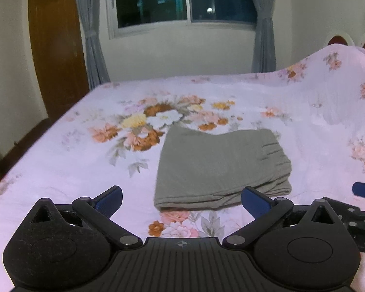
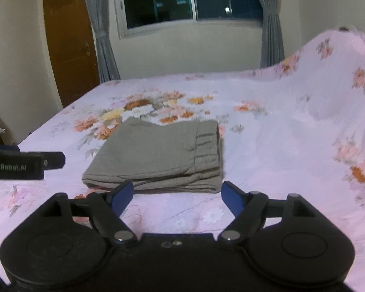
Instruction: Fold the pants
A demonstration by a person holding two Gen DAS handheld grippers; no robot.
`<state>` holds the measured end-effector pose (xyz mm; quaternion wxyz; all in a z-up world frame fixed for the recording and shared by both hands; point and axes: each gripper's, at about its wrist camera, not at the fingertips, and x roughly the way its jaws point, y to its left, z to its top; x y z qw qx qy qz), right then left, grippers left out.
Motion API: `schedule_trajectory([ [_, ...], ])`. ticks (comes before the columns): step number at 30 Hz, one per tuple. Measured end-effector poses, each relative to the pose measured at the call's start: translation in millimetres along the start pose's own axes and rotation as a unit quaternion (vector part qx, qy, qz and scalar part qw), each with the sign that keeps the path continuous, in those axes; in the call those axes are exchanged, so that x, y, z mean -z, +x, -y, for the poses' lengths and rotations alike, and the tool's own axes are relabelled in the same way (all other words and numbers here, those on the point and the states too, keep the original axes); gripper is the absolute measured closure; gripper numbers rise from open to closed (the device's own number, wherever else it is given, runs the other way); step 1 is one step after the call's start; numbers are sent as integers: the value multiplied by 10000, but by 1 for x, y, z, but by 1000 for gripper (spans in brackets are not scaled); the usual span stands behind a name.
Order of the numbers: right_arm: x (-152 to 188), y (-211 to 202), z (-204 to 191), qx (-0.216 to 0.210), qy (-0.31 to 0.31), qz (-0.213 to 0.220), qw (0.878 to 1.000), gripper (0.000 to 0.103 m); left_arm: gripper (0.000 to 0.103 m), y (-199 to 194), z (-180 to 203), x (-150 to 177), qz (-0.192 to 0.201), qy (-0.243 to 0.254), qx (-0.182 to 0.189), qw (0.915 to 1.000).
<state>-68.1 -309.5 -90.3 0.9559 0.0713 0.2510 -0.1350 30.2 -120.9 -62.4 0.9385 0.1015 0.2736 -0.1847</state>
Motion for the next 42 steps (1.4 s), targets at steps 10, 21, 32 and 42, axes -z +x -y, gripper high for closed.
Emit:
schedule_trajectory([
  [10,-10,-62,-9,-89,88,510,9986,19,0,-51,-7,11,107,-87,83,9999],
  [21,-10,-92,-19,76,38,854,9963,12,0,-87,-14,18,202,-113,-9,9997],
  [32,-6,-98,-23,149,83,883,9959,11,0,-96,-14,16,221,-198,84,9995],
  [42,-5,-97,-22,99,153,861,9961,9,0,-94,-10,14,214,-161,111,9996],
])
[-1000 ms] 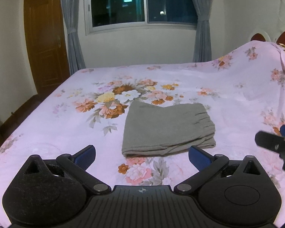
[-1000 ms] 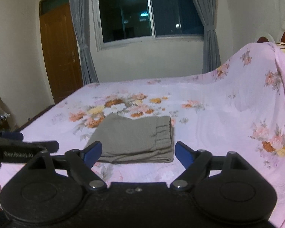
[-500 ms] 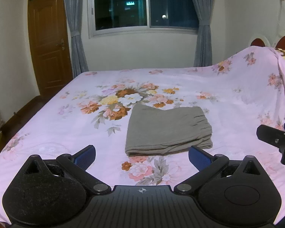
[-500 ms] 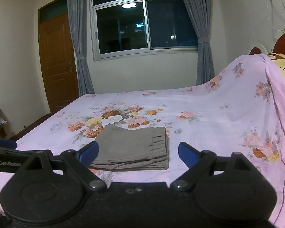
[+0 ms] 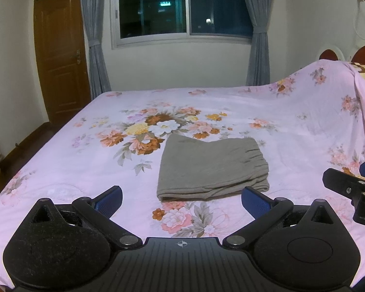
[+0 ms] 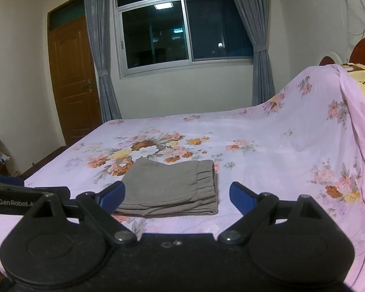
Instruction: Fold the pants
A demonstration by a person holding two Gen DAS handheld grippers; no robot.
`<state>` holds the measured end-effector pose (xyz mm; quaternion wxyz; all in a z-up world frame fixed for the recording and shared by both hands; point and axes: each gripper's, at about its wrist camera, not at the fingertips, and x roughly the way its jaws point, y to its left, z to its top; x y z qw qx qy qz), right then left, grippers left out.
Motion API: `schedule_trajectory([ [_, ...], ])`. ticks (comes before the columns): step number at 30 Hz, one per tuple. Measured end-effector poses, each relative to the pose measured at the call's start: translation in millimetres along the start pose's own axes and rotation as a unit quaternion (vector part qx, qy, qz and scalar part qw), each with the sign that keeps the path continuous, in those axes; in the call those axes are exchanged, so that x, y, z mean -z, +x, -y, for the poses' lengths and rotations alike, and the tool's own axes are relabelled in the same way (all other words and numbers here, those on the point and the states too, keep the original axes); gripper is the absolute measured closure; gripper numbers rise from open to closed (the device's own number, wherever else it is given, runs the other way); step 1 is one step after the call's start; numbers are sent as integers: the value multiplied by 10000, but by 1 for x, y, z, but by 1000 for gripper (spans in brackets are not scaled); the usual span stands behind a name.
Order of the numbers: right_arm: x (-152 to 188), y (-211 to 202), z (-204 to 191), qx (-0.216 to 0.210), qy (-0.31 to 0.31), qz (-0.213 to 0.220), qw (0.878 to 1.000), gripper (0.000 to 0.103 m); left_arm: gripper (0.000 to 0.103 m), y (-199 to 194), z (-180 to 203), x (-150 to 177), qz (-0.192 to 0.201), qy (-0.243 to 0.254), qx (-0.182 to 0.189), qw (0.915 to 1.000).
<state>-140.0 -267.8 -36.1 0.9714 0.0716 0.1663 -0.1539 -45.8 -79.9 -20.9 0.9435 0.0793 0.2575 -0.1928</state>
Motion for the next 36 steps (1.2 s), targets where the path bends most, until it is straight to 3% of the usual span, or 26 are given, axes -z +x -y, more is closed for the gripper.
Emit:
schedule_trajectory([
  [36,8,15,-14,-48,39,-113,9999,8,0,15,7,-2,-48,-17,63,10000],
])
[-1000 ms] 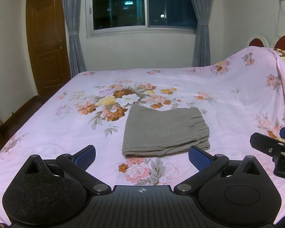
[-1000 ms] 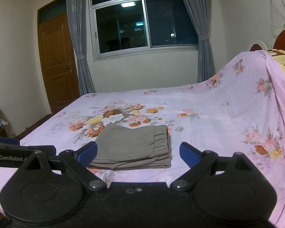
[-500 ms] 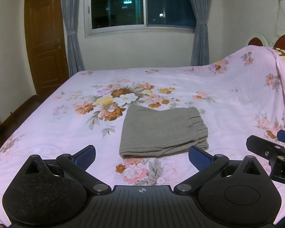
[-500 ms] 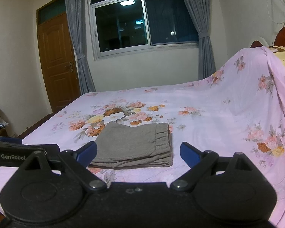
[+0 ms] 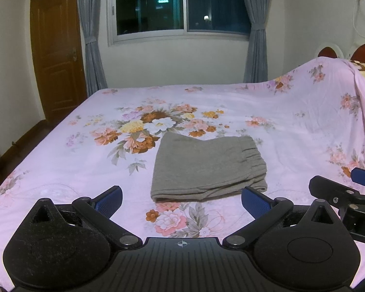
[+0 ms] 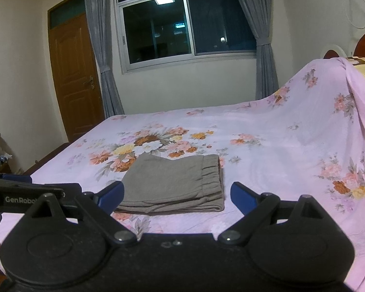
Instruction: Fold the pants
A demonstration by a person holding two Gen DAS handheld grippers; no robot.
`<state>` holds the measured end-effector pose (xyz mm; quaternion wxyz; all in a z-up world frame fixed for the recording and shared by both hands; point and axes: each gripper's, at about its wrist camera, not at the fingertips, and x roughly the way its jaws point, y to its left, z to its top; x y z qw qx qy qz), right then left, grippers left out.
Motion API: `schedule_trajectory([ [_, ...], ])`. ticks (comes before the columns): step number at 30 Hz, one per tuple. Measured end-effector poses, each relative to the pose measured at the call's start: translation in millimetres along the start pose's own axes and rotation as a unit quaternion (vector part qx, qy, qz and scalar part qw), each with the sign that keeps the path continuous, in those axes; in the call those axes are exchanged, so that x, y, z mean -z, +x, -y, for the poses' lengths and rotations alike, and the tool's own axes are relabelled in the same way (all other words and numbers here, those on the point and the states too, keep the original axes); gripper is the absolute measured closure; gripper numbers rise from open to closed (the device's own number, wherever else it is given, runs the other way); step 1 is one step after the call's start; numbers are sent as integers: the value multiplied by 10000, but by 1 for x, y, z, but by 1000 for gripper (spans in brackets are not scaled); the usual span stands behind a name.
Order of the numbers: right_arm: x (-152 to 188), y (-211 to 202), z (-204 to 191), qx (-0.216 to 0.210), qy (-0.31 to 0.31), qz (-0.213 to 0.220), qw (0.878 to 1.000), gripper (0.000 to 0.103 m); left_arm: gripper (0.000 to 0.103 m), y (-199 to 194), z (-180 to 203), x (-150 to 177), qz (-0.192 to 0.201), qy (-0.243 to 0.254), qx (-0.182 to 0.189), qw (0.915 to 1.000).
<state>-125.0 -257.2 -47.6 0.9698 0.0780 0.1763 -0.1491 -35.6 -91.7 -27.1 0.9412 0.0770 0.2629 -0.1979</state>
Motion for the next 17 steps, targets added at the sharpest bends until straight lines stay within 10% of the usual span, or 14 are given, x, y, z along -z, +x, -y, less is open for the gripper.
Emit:
schedule_trajectory([
  [17,-2,16,-3,-27,-7,-126,9999,8,0,19,1,1,26,-91,197,9998],
])
